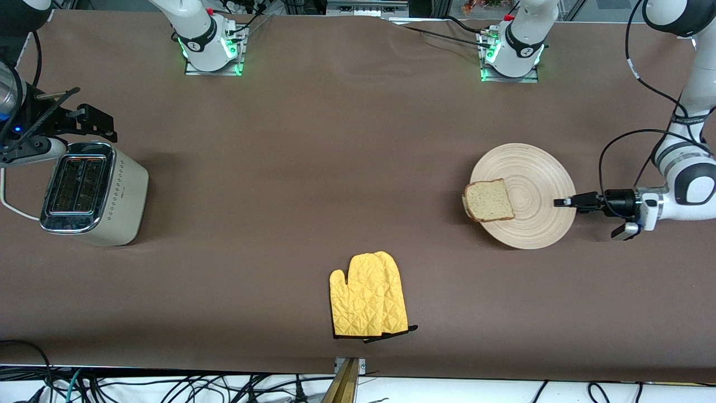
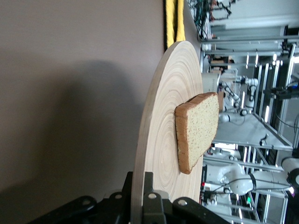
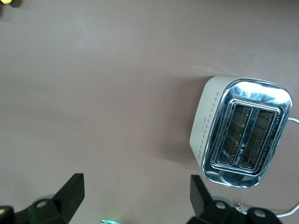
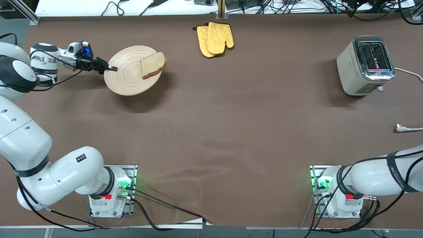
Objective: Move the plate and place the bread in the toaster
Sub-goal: 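Push the wooden plate with the left gripper toward the table's middle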
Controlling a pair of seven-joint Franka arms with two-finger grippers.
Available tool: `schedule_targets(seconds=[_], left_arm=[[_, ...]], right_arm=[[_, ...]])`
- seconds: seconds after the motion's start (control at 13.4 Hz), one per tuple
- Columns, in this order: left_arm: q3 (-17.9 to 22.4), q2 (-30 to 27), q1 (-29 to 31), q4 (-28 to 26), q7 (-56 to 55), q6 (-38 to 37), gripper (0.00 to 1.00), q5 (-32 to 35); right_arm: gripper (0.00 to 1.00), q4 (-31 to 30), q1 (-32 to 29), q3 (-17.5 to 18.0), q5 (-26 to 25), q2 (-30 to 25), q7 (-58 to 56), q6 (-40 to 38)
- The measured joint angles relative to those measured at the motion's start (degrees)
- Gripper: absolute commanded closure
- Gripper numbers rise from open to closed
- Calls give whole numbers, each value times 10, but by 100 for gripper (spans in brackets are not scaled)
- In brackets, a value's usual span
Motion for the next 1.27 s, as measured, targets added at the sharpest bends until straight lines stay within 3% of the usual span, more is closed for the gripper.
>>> schedule_targets(seconds=[0.37, 0.6, 1.05, 1.27], left_arm=[[-7, 0, -158, 33, -12, 9, 100, -71], [-6, 8, -237, 33, -20, 53, 100, -103], [-5, 45, -332, 14, -24, 162, 100, -214], [-5, 50, -365, -2, -24, 207, 100, -229]], right_arm=[[0, 0, 0, 0, 0, 0, 0, 0], [0, -1, 0, 0, 0, 0, 0, 0], [0, -1, 0, -1, 0, 0, 0, 0], [0, -1, 0, -2, 0, 0, 0, 0]])
